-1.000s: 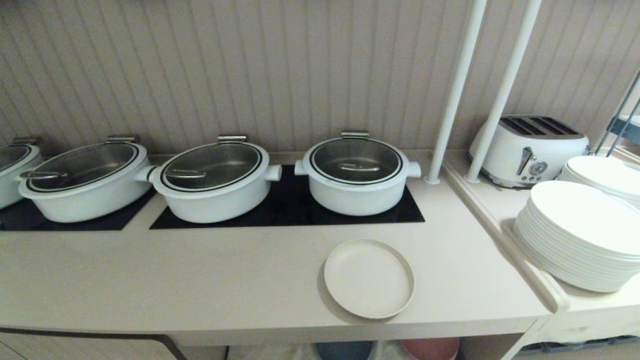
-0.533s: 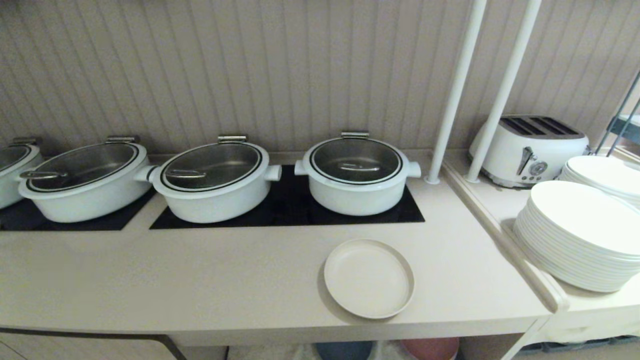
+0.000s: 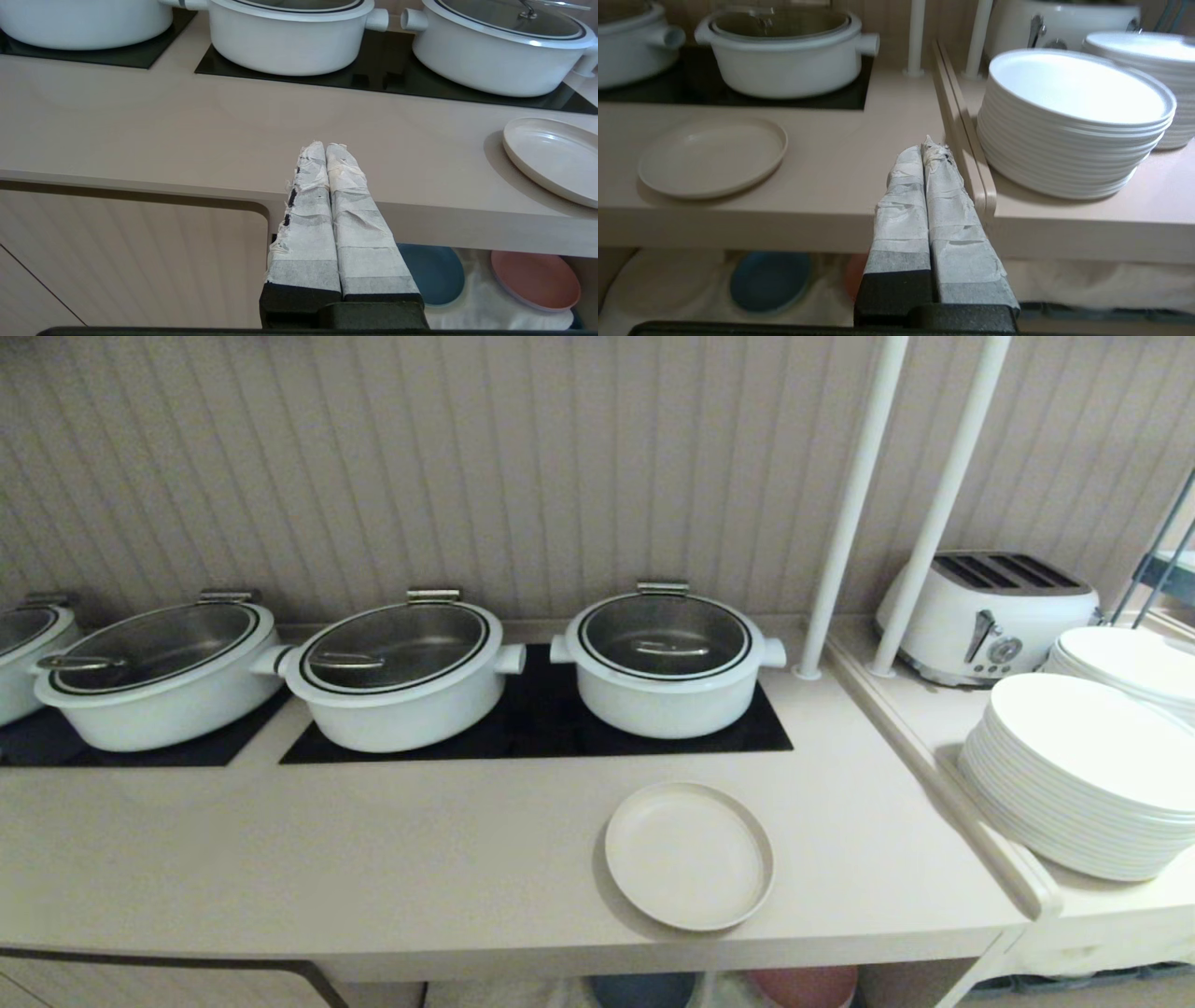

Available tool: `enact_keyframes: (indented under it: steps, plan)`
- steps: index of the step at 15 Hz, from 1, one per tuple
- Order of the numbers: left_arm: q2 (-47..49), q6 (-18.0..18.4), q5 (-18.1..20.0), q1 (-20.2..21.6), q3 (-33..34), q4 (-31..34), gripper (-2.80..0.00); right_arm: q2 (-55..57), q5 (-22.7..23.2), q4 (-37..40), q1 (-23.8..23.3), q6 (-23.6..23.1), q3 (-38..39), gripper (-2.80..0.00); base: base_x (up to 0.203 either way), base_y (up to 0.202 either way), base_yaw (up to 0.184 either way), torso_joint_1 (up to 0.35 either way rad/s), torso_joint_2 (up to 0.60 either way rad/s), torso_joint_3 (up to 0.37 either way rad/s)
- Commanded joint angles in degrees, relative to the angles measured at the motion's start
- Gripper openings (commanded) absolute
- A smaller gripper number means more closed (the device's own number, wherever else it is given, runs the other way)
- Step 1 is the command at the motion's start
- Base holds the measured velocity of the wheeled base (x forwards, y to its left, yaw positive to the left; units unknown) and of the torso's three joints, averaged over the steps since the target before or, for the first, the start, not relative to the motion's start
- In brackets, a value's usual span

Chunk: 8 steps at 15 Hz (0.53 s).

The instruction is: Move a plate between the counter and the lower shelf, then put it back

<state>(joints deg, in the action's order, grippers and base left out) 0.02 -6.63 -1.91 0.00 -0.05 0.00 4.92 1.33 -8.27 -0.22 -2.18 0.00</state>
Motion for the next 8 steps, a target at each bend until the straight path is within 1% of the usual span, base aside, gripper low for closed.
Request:
enact_keyframes:
  steps: [1, 2, 8]
  plan:
    - [0.0, 0.0, 0.0, 0.0, 0.0, 0.0, -2.80, -4.7, -0.7, -0.4, 0.1, 0.2, 0.0, -2.80, 0.000, 0.000, 0.000, 0.000, 0.00, 0.000]
    - [0.0, 0.0, 0.0, 0.0, 0.0, 0.0, -2.80, -4.9, -2.5, -0.6, 0.0, 0.9, 0.0, -2.80, 0.000, 0.000, 0.000, 0.000, 0.00, 0.000]
    - [0.0, 0.0, 0.0, 0.0, 0.0, 0.0, -2.80, -4.9, -2.7, -0.6, 0.0, 1.2, 0.0, -2.80, 0.000, 0.000, 0.000, 0.000, 0.00, 0.000]
